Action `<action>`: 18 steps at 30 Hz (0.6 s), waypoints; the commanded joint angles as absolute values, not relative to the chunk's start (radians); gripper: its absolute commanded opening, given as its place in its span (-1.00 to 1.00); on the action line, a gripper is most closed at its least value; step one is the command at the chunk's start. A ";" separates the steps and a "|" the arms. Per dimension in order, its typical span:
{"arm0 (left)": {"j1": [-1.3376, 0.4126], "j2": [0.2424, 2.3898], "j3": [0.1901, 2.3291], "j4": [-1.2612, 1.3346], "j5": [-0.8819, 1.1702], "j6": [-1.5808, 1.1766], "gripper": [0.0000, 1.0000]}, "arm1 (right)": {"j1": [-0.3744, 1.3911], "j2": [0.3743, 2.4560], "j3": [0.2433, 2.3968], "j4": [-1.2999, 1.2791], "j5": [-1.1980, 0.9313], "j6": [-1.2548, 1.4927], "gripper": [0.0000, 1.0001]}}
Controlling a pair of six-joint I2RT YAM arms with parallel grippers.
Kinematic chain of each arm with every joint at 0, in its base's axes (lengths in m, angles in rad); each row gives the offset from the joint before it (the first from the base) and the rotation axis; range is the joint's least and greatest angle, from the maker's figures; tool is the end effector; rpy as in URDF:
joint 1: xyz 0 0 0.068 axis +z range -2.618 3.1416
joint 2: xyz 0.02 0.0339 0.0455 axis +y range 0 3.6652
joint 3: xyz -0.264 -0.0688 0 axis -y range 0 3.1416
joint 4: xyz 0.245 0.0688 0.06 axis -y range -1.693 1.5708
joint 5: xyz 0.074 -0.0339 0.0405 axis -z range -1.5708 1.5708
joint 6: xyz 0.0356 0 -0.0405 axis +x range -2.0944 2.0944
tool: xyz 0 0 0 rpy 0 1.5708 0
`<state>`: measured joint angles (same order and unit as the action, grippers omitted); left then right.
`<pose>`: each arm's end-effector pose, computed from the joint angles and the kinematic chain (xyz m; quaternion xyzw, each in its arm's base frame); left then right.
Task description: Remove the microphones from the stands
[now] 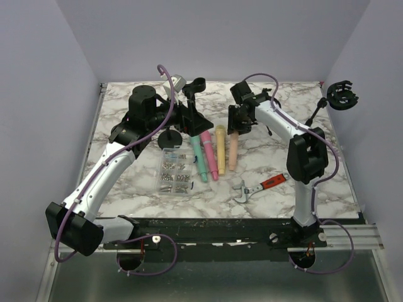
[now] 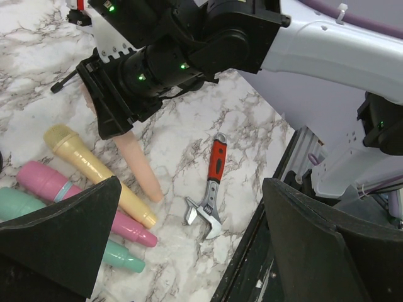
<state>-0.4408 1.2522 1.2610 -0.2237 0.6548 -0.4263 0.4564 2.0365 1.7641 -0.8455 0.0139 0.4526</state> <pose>0.2455 -0.1398 0.4046 0.2070 0.7360 -0.4768 0.4337 0.3939 0.1929 0.2427 -0.0003 0.9744 0.0925 0.2047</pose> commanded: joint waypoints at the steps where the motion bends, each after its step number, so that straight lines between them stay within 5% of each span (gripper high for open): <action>1: -0.448 1.252 1.271 -0.215 0.641 -0.419 0.97 | 0.456 2.112 1.791 -0.834 0.088 0.484 -0.65; 18: -0.448 1.273 1.282 -0.228 0.649 -0.411 0.97 | 0.457 2.195 1.772 -0.756 0.093 0.489 -0.52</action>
<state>-0.4408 1.2648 1.2610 -0.2253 0.6548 -0.4259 0.4564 2.1674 1.7794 -0.7982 0.0681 0.4744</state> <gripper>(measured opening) 0.980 0.469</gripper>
